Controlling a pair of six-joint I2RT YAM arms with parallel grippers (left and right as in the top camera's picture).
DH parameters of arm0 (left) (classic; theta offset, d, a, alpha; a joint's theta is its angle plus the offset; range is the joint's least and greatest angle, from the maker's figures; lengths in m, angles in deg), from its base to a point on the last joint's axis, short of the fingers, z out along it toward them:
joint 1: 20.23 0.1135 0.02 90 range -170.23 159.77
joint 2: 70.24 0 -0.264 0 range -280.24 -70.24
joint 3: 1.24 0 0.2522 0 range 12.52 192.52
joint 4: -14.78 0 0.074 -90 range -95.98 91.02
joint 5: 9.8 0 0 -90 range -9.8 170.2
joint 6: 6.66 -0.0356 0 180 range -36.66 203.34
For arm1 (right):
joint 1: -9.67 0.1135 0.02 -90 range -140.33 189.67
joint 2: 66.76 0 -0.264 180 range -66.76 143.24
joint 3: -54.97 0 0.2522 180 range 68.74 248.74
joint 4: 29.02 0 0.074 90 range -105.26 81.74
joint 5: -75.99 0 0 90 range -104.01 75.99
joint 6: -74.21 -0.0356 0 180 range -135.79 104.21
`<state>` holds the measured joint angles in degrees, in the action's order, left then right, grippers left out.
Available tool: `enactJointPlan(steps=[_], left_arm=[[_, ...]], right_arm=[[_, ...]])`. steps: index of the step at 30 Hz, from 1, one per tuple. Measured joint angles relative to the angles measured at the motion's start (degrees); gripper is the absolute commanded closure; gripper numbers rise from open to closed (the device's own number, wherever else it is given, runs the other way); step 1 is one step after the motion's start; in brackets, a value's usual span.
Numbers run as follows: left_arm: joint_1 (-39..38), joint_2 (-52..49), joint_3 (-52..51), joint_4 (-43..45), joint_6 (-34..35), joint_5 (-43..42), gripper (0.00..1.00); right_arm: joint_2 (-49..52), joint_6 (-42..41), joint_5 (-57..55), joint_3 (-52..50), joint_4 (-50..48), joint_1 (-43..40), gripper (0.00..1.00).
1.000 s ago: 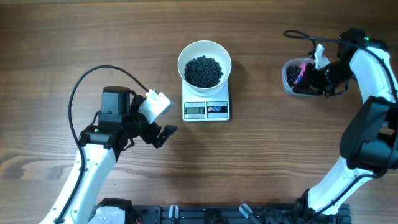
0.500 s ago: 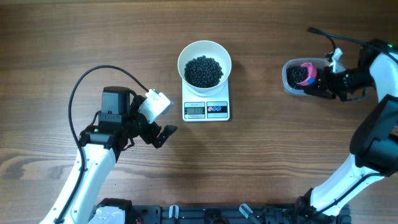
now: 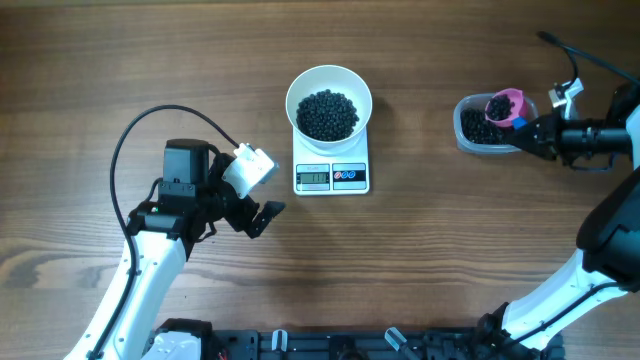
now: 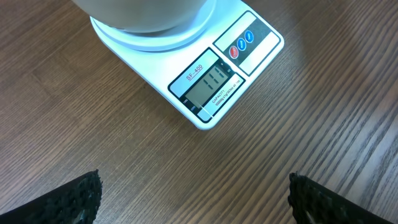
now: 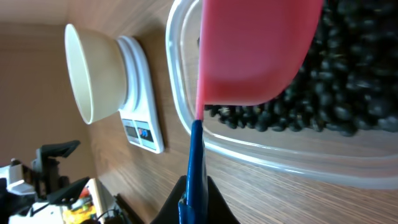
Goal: Scoop item into bowl and weigh 150g on scale
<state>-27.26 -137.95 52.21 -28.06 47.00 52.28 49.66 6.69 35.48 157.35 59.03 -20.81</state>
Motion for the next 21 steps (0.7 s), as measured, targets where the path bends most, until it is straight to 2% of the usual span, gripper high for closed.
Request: enactJointPlan(steps=[13, 16, 21], left_arm=[[0.0, 0.0, 0.0, 0.0, 0.0, 0.0, 0.0], [0.0, 0.0, 0.0, 0.0, 0.0, 0.0, 0.0], [0.0, 0.0, 0.0, 0.0, 0.0, 0.0, 0.0]], right_arm=[[0.0, 6.3, 16.1, 0.0, 1.8, 0.5, 0.96], [0.0, 6.3, 18.6, 0.0, 1.7, 2.5, 0.96], [0.0, 3.2, 19.5, 0.7, 1.5, 11.3, 0.96]])
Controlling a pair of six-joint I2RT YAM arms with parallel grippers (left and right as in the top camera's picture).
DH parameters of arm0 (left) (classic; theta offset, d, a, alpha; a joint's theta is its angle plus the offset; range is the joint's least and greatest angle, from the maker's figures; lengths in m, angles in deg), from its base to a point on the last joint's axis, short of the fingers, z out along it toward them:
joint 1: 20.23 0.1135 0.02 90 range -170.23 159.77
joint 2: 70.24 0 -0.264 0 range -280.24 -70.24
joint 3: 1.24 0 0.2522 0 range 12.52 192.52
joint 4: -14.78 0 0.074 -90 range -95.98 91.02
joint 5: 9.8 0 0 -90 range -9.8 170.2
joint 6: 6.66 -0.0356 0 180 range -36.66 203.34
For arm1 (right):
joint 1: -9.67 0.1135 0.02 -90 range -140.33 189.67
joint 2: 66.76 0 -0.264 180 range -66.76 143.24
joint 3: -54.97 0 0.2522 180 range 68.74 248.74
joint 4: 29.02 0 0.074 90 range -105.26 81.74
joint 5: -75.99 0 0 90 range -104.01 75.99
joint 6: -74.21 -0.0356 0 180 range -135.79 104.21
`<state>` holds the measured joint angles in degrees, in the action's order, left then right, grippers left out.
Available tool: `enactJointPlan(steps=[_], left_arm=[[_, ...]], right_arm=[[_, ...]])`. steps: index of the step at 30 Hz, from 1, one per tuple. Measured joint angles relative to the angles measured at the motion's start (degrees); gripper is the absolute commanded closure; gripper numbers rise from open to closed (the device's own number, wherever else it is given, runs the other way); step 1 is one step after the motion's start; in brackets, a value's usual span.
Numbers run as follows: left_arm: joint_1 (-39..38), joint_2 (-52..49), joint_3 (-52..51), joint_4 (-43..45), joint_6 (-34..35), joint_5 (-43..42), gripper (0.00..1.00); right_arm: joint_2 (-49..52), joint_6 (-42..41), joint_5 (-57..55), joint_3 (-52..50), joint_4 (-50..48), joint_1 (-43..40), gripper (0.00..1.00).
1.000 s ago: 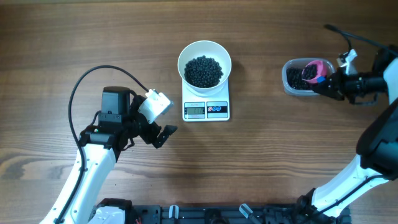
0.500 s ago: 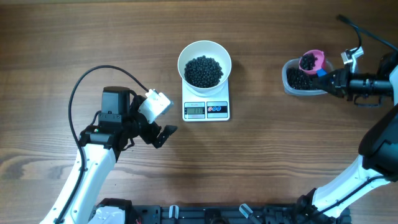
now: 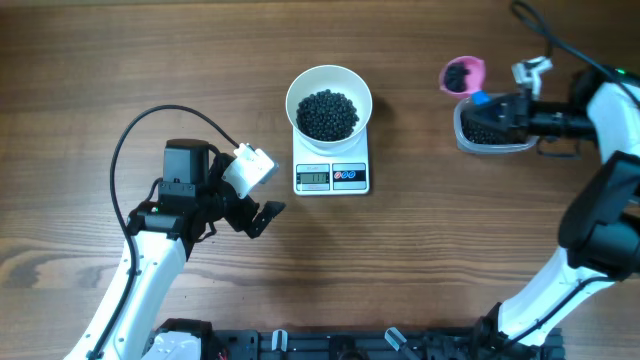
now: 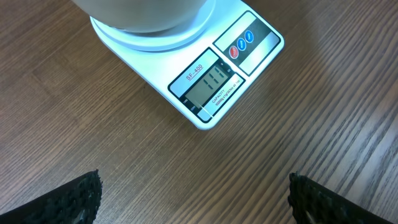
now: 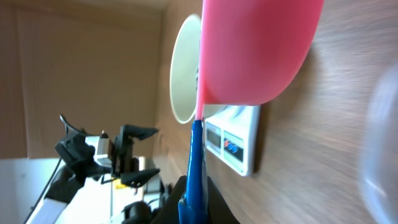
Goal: Scoop item into bowl and weigh 150g on scale
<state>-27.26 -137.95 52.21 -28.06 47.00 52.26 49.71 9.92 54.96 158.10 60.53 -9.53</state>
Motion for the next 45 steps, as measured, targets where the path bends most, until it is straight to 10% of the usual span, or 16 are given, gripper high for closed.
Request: enactJointPlan(steps=[24, 45], left_arm=[[0.0, 0.0, 0.0, 0.0, 0.0, 0.0, 0.0], [0.0, 0.0, 0.0, 0.0, 0.0, 0.0, 0.0]], right_arm=[[0.3, -24.3, -37.0, 22.9, -1.6, 36.4, 0.96], [0.3, -15.5, -80.2, 30.1, -2.7, 53.9, 0.96]])
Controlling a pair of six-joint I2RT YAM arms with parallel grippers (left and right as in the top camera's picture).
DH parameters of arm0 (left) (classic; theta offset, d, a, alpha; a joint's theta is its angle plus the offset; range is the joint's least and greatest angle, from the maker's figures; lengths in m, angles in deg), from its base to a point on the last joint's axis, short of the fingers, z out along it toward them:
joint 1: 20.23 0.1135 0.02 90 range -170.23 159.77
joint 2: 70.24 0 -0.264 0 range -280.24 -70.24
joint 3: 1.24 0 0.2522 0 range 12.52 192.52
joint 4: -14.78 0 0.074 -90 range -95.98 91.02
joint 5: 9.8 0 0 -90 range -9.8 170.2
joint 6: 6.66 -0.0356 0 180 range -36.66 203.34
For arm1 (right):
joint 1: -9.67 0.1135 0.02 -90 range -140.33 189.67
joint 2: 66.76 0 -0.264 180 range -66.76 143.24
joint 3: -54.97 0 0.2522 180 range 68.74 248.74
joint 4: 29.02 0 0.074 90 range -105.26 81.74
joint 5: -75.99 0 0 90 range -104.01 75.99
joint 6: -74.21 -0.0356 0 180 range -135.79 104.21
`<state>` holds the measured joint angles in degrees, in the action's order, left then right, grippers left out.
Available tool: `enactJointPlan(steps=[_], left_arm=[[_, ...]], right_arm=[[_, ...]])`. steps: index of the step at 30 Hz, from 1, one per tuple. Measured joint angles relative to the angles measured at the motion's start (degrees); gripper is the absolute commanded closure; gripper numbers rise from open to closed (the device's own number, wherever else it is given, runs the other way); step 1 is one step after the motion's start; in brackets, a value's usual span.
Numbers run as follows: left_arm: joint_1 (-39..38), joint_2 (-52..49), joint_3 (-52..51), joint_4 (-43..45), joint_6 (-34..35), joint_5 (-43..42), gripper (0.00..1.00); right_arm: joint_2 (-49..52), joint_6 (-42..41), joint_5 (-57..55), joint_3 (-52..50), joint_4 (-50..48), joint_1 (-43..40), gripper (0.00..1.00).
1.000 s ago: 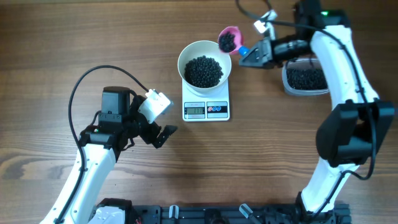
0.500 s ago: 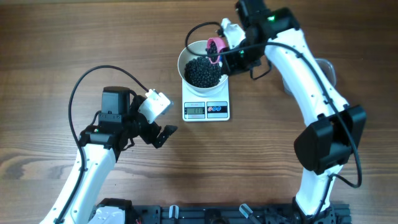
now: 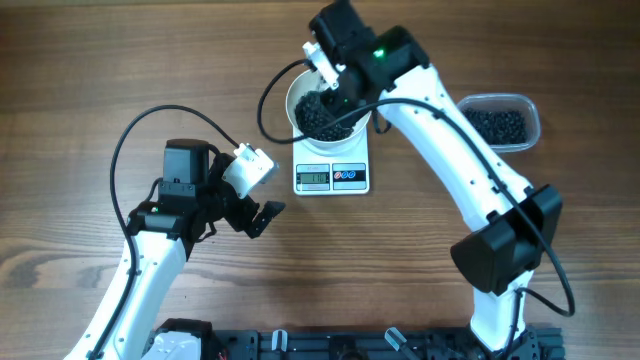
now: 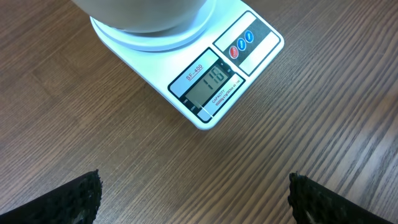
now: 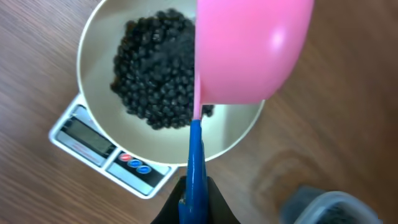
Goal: Scoop item into bowl and weigh 150g on scale
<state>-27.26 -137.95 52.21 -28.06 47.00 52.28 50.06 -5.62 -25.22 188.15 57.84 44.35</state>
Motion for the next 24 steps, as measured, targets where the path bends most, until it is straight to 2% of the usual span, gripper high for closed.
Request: enactJointPlan(steps=[7, 15, 24], left_arm=[[0.0, 0.0, 0.0, 0.0, 0.0, 0.0, 0.0], [0.0, 0.0, 0.0, 0.0, 0.0, 0.0, 0.0], [0.0, 0.0, 0.0, 0.0, 0.0, 0.0, 0.0]], right_arm=[[0.0, 2.5, -7.3, 0.0, 0.2, 2.1, 0.96], [0.0, 1.7, -7.8, 0.0, 0.1, 1.5, 0.96], [-1.5, -2.9, 10.5, 0.0, -2.6, -10.9, 0.96]])
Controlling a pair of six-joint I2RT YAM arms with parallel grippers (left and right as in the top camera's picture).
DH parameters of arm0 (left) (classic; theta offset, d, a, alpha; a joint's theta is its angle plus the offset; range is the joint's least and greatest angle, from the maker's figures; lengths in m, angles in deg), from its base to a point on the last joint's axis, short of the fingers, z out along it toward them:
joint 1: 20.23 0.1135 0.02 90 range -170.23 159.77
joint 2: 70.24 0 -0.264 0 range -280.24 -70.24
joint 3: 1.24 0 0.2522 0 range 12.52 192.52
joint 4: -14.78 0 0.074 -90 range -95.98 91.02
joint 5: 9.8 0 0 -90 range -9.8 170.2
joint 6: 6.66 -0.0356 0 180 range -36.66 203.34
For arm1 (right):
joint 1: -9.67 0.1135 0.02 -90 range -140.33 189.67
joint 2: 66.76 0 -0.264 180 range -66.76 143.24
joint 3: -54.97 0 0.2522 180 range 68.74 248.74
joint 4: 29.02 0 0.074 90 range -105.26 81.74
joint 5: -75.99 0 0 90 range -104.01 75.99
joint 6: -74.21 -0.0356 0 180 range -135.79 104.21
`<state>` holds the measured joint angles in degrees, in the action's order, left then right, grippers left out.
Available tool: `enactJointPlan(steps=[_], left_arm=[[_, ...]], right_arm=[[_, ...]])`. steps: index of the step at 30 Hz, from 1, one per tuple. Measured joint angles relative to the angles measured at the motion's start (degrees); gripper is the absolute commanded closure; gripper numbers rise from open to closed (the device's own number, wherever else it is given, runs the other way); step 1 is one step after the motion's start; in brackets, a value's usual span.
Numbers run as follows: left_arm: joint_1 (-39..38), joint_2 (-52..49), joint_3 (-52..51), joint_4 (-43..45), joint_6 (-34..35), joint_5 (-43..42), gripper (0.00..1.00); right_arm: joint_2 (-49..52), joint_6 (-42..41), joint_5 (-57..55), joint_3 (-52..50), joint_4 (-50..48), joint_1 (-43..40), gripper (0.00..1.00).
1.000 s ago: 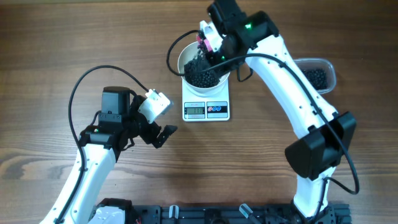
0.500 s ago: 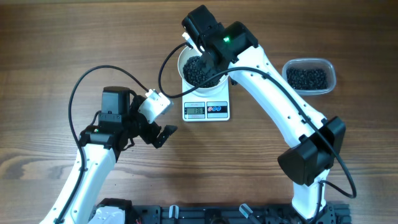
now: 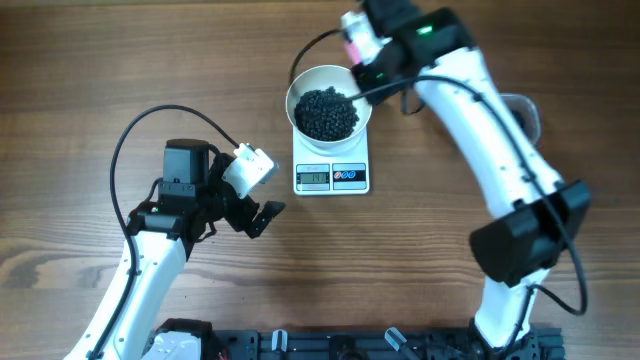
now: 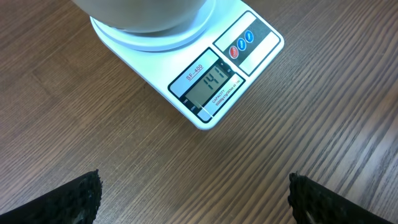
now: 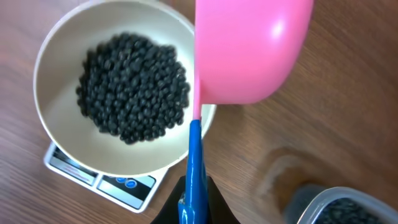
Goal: Scoop item into bowl and weigh 150g on scale
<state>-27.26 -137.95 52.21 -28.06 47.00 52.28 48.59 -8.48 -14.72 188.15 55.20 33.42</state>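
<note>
A white bowl (image 3: pixel 293 95) of black beans (image 3: pixel 325 113) stands on the white scale (image 3: pixel 331 177). The scale's display (image 4: pixel 208 84) reads 141. My right gripper (image 5: pixel 194 200) is shut on the blue handle (image 5: pixel 195 155) of a scoop. Its pink cup (image 5: pixel 249 50) hangs over the bowl's right rim (image 5: pixel 208 118), and what is inside the cup is hidden. In the overhead view the right gripper (image 3: pixel 366 62) is at the bowl's far right. My left gripper (image 4: pixel 196 199) is open over bare wood, near the scale's front left.
A clear plastic container (image 5: pixel 336 208) of black beans sits to the right of the scale. In the overhead view this container (image 3: pixel 527 110) is mostly hidden behind my right arm. A black cable (image 3: pixel 150 125) loops over the left arm.
The scoop has moved from above the bowl's middle to its right rim. The scale reading rose from about 116 to 141. The left arm has not moved.
The scoop was in the bean container at the right. Then it was lifted, loaded with beans, just left of the container. Then it hung over the bowl on the scale. Now it is at the bowl's rim and the display reads 141.
</note>
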Motion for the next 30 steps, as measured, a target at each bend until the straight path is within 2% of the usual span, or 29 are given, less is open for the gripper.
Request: enactJointPlan(steps=[8, 13, 18, 23, 30], left_arm=[[0.0, 0.0, 0.0, 0.0, 0.0, 0.0, 0.0], [0.0, 0.0, 0.0, 0.0, 0.0, 0.0, 0.0], [0.0, 0.0, 0.0, 0.0, 0.0, 0.0, 0.0], [0.0, 0.0, 0.0, 0.0, 0.0, 0.0, 0.0], [0.0, 0.0, 0.0, 0.0, 0.0, 0.0, 0.0]], right_arm=[[-6.4, -4.4, 13.9, 0.3, 0.8, -13.7, 0.96], [-6.6, -6.0, 16.2, 0.5, 9.4, -22.3, 0.96], [-6.7, -3.8, 15.1, -1.7, 18.3, -31.4, 0.96], [-6.8, -2.5, 10.6, -10.9, 17.6, -31.9, 0.96], [-6.8, -1.9, 6.6, -24.8, 8.7, -31.9, 0.96]])
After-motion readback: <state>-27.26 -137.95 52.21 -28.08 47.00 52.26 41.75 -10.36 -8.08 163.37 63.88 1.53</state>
